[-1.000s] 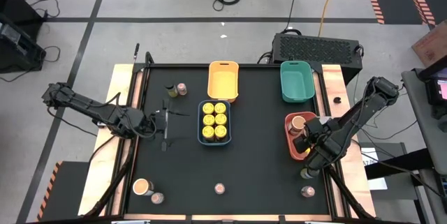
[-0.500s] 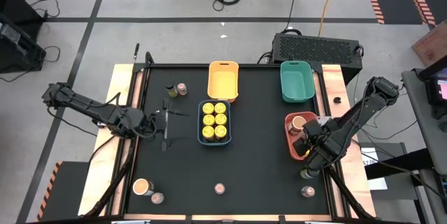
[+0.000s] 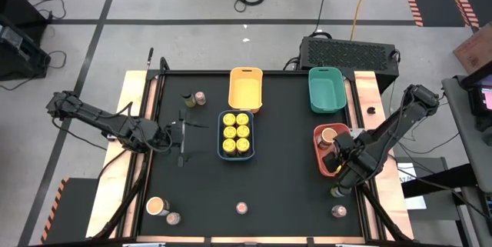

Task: Sort spices by type
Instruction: Put the gold seasoning bottle into the orange bin

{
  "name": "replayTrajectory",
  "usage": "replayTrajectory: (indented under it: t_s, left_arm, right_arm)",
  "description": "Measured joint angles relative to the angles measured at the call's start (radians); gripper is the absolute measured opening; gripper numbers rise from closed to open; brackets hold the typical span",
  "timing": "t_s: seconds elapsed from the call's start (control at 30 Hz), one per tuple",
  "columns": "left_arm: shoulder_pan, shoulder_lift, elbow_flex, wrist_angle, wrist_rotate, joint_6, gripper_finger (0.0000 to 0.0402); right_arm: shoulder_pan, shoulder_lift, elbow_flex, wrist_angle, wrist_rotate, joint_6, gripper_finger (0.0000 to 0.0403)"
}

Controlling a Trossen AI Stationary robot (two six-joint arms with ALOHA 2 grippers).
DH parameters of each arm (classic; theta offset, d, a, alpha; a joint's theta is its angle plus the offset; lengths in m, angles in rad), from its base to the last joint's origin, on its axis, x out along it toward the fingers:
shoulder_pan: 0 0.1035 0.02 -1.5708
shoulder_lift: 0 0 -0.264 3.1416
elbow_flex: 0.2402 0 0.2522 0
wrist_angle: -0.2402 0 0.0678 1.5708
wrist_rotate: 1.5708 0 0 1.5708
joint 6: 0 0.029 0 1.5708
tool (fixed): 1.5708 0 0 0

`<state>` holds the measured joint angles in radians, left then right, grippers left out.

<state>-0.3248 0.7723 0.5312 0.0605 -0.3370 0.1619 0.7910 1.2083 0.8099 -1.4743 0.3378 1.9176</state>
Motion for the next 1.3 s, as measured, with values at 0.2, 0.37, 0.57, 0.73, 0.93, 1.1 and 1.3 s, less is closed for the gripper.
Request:
replayTrajectory:
  t_s: [0.2,0.37,0.57,0.73,0.93,1.1,1.3]
  left_arm:
    - [0.0,0.0,0.0,0.0,0.0,0.0,0.0391]
    - [0.0,0.0,0.0,-0.001,0.0,-0.001,0.0391]
    - [-0.003,0.0,0.0,-0.002,0.031,-0.087,0.0391]
    - [-0.03,-0.002,0.001,0.003,0.107,-0.133,0.0391]
    - [-0.073,-0.002,0.07,-0.158,0.264,-0.403,0.0391]
    - [-0.168,0.005,0.155,-0.306,0.315,-0.553,0.0391]
    - [-0.31,0.029,0.29,-0.505,0.308,-0.758,0.0391]
  right_arm:
    - [0.0,0.0,0.079,-0.099,0.022,0.004,0.0343]
    - [-0.02,-0.001,0.147,-0.097,0.123,-0.051,0.0343]
    - [-0.052,0.011,0.238,-0.013,0.371,-0.177,0.0343]
    - [-0.087,0.029,0.29,0.292,0.505,-0.523,0.0343]
    - [-0.136,0.081,0.295,0.853,0.5,-1.084,0.0343]
    - [-0.155,0.181,0.295,1.251,0.494,-1.492,0.0343]
    - [-0.177,0.31,0.295,1.48,0.423,-1.694,0.0343]
